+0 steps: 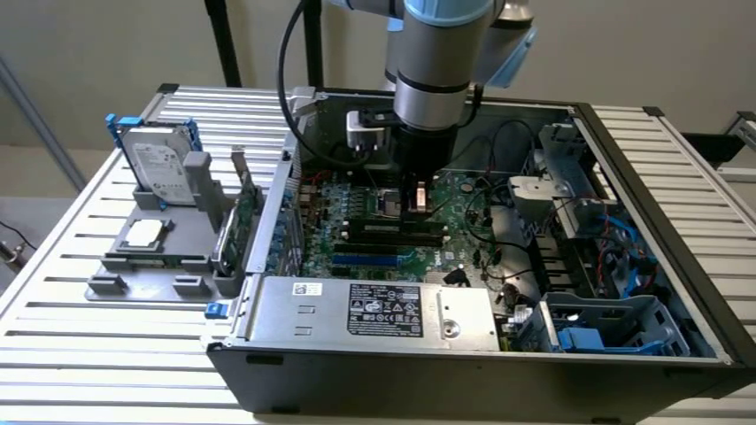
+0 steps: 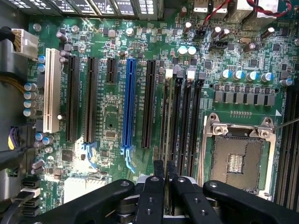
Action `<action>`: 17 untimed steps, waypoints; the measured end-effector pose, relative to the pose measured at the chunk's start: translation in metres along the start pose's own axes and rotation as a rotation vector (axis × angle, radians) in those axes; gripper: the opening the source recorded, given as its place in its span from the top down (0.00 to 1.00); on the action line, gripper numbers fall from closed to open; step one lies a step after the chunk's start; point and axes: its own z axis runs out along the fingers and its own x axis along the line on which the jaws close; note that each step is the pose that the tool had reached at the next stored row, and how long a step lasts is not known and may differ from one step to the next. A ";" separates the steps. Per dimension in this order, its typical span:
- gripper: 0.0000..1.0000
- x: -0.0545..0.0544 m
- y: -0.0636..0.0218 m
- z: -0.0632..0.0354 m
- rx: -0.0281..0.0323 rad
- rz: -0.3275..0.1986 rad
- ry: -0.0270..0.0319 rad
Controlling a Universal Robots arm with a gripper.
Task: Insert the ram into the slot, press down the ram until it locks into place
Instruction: 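Insert the ram into the slot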
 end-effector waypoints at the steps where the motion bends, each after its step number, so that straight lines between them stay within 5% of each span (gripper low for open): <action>1: 0.87 0.000 0.0001 0.0003 0.0005 0.000 -0.0001; 17: 0.87 0.000 0.0005 0.0037 0.0018 0.006 0.0003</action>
